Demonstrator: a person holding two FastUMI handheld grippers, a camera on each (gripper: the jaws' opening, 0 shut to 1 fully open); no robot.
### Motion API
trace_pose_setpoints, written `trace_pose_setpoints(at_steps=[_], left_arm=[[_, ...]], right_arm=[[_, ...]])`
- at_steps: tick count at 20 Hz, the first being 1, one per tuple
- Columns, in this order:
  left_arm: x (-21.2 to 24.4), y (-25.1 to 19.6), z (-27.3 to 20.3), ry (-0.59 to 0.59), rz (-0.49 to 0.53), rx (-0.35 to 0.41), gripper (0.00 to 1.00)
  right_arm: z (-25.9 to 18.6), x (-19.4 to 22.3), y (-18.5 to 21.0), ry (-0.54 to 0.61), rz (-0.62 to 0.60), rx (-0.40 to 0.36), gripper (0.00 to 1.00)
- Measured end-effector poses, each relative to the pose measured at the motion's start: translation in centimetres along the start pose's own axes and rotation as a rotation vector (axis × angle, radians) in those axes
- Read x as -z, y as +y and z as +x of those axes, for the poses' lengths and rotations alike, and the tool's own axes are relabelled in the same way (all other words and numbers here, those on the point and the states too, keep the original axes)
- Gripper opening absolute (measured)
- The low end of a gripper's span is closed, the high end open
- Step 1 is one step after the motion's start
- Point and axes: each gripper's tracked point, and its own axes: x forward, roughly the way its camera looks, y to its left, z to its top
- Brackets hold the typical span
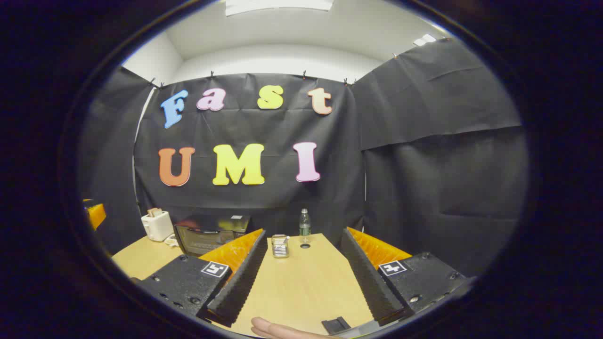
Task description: Open the electric oven with the left hand, put the food in, and close the electric oven.
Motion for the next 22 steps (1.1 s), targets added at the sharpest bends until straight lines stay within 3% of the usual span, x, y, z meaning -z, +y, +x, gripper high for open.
trace_pose_setpoints(at_steps=[14, 22], left_arm=[[1.5, -0.3, 1.3, 0.01, -0.032, 0.036, 0.95], [0.7, -2.2, 9.9, 0.065, -0.036, 0.113, 0.95]], right_arm=[[-1.1, -1.0, 0.0, -0.043, -0.002, -0.045, 0.97], [0.1, -0.2, -1.2, -0.043, 0.016, -0.04, 0.97]])
